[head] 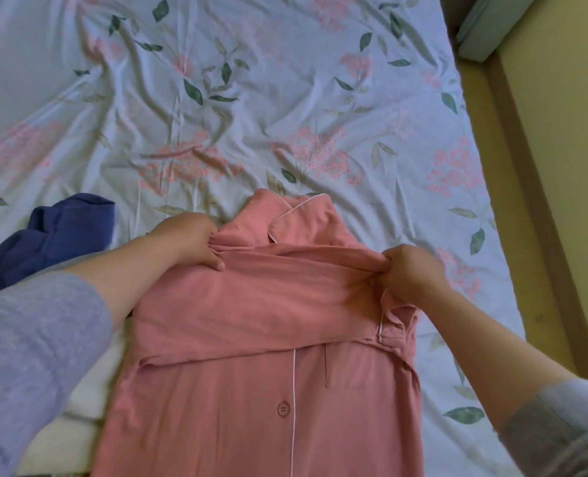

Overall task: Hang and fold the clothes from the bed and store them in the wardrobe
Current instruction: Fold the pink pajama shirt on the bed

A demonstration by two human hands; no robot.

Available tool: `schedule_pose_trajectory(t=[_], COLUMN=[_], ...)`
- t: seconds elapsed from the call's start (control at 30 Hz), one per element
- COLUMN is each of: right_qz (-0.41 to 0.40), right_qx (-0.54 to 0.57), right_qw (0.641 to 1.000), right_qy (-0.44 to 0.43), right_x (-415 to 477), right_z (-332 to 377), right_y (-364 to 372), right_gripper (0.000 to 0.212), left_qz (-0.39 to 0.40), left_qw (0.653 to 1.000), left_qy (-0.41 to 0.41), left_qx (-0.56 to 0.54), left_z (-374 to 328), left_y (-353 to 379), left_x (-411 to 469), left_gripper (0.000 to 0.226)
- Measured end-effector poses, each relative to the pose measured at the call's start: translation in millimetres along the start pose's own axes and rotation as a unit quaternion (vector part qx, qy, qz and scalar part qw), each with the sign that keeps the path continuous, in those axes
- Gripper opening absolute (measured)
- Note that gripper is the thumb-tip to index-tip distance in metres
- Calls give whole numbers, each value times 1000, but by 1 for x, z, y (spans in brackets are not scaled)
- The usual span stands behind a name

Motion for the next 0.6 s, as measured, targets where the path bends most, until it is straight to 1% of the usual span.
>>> schedule_pose_trajectory(t=[0.1, 0.23, 0.3, 0.4, 0.5, 0.57, 0.6], right_qz=[-53, -176, -197, -177, -159, -146, -142], right_qx=[-3, 10, 1, -12, -8, -14, -14], right_qw=[999, 984, 980, 984, 987, 989, 990], right_qy=[-9, 1, -12, -24, -20, -20, -22], right_x=[6, 15, 19, 22, 18, 14, 11], right_z=[7, 13, 23, 29, 22, 17, 16], right_y=[-37, -98, -118, -121, -110, -101, -98], right_gripper=[13, 8, 9, 11, 9, 15, 18], left_qz=[-73, -184, -220, -215, -194, -185, -183], left_qw=[997, 982, 975, 976, 979, 981, 981], left_qy=[-22, -23, -20, -12, 28, 53, 59], left_qx=[7, 17, 28, 35, 55, 34, 14], left_z=[-1, -13, -16, -17, -22, -20, -18], left_y=[-40, -101, -125, -134, -127, -120, -117], left_x=[0, 2, 3, 5, 4, 0, -4], left_gripper=[47, 31, 30, 32, 29, 25, 31])
Point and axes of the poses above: each hand's wrist, its own x-axis towards the middle knuckle, its own y-axis out of the palm, z = x × y, the point moved 10 cm from there along x, towards the middle knuckle, and after that the axes turned 7 degrees about x, right-handed, at the moved point
